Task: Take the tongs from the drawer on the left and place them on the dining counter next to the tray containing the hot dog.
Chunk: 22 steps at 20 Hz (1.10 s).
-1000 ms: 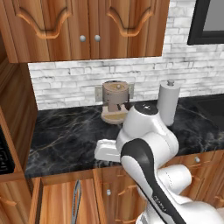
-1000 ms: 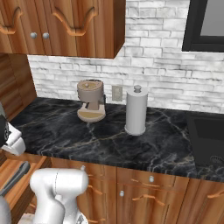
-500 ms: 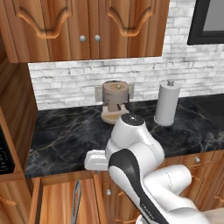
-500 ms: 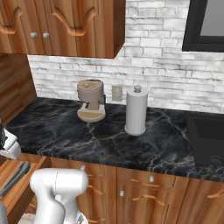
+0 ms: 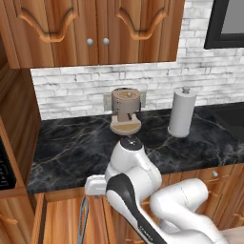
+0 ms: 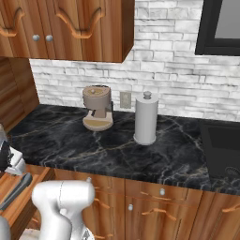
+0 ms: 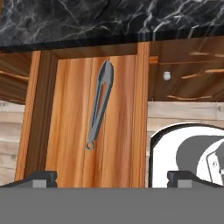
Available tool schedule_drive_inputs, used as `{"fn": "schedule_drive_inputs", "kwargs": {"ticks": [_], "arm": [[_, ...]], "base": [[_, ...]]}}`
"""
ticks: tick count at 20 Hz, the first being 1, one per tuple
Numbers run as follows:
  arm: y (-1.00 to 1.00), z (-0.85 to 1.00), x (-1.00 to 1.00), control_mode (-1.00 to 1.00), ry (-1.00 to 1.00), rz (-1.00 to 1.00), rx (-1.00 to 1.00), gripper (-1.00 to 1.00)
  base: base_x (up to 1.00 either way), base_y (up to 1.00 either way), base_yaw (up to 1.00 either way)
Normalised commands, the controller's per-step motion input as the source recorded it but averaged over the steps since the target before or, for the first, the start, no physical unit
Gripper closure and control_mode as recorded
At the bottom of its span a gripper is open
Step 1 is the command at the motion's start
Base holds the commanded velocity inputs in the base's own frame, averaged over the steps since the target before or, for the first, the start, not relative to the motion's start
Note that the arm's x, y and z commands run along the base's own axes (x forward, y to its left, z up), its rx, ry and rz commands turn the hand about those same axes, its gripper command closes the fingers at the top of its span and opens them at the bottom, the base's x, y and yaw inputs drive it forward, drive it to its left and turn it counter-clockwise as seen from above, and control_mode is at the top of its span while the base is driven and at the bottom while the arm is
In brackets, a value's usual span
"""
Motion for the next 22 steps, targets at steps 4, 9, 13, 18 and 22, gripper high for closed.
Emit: {"fn": "schedule_drive_inputs", "kwargs": {"ticks": [4, 9, 13, 18, 22], "arm": [[0.36, -0.63, 0.52, -1.00, 0.00, 0.04, 0.00, -1.00], [0.47, -0.67, 0.17, -1.00, 0.01, 0.05, -0.01, -1.00], [0.36, -0.61, 0.06, -1.00, 0.03, 0.06, 0.00, -1.00], [0.23, -0.57, 0.04, -1.00, 0.03, 0.05, -0.04, -1.00], [0.22, -0.42, 0.01, -1.00, 0.03, 0.03, -0.02, -1.00]], "base": [[0.00, 0.00, 0.00], [0.00, 0.00, 0.00], [0.00, 0.00, 0.00], [0.00, 0.00, 0.00], [0.00, 0.00, 0.00]]}}
